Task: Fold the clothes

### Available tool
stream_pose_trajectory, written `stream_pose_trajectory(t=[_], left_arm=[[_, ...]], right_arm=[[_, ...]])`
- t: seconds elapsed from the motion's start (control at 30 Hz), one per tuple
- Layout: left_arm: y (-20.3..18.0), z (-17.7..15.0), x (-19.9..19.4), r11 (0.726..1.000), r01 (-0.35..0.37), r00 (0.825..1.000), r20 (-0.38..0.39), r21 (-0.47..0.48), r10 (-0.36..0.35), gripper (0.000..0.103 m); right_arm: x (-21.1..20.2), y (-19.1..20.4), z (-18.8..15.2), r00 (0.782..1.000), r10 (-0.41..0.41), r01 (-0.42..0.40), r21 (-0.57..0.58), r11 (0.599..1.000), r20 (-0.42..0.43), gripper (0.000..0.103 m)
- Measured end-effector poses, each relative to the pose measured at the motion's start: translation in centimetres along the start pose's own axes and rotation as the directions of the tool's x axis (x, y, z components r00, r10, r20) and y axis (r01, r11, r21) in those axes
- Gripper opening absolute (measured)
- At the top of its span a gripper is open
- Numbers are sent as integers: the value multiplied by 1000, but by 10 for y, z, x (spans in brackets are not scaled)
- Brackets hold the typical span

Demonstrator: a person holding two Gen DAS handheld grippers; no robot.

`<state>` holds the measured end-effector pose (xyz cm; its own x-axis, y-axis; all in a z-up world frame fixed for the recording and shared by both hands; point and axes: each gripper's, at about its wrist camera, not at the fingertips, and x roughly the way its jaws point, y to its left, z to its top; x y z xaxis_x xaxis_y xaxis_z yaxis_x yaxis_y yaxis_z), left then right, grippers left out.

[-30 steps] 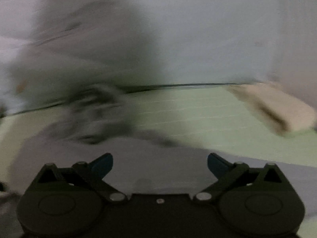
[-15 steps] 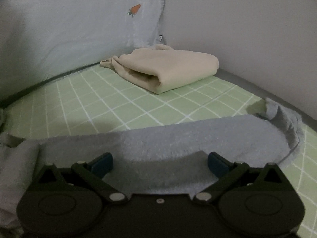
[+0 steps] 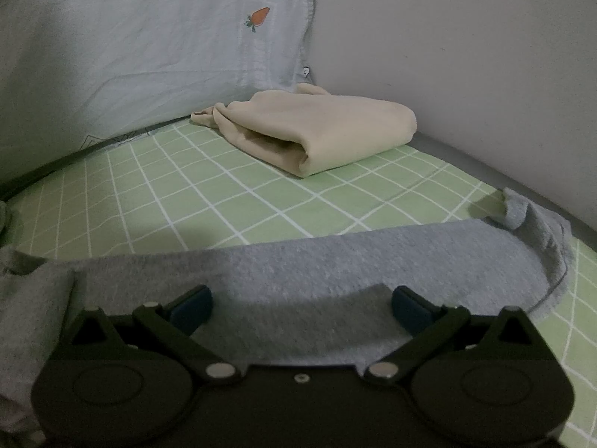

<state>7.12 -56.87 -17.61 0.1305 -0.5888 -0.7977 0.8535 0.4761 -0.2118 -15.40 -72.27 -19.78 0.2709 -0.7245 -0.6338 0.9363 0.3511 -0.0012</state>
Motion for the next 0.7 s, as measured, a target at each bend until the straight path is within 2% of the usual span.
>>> stream_pose_trajectory(t=[0.07,0.17,0.3,0.53,0.7], left_arm=[[-4,2,0,1000,7,1000,-4,31,-7,7],[-9,2,-5,998,-8,1000,6,63,8,6],[-5,1,-21,999,-19,999,32,32,18,5],[11,-2,-70,993,-118,986,117,-4,118,5],[45,-18,-102,975,-185,973,117,-126,200,5]], right_arm=[[0,0,0,1000,-1,1,0,1000,0,103],[0,0,0,1000,-2,2,0,1000,0,103],[1,0,0,1000,-3,3,0,1000,0,103],[2,0,1,1000,-2,2,0,1000,0,103],[1,0,0,1000,-7,7,4,1000,1,103]])
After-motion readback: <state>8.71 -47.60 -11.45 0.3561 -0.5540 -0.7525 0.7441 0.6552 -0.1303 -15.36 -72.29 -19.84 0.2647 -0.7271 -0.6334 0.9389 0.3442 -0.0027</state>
